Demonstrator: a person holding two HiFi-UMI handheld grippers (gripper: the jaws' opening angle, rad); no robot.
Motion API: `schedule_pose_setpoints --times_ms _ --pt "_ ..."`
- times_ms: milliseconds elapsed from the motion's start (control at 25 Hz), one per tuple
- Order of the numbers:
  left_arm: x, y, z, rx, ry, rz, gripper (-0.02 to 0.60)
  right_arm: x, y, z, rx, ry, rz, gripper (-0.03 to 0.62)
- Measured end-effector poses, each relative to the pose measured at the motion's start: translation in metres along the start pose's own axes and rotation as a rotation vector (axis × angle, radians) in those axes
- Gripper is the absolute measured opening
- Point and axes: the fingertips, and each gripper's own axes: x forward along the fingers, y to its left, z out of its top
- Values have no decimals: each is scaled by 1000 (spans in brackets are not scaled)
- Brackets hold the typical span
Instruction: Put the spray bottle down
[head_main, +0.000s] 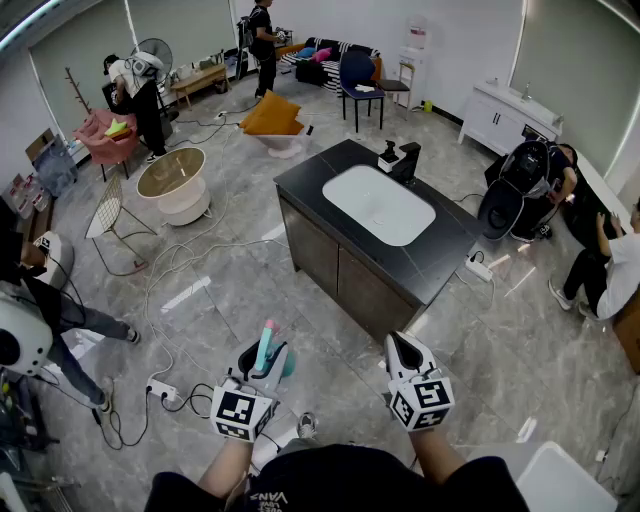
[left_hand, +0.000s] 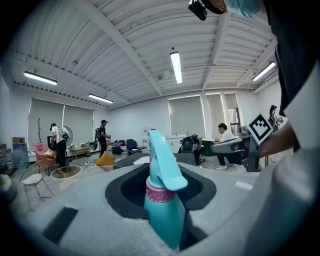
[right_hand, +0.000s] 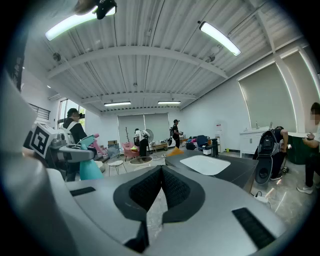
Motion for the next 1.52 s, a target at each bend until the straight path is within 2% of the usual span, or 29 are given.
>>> schedule_pose_setpoints --times_ms 200,840,1120,1520 --pt "8 25 -7 -9 13 -13 143 26 11 -1 21 -15 3 0" --pt "33 112 -25 13 7 -123 143 91 46 -4 50 -13 -121 0" --pt "49 139 -33 -2 7 -128 143 116 48 -8 59 13 -141 0" --pt "93 174 -28 -19 20 -91 143 179 27 3 61 17 -105 0"
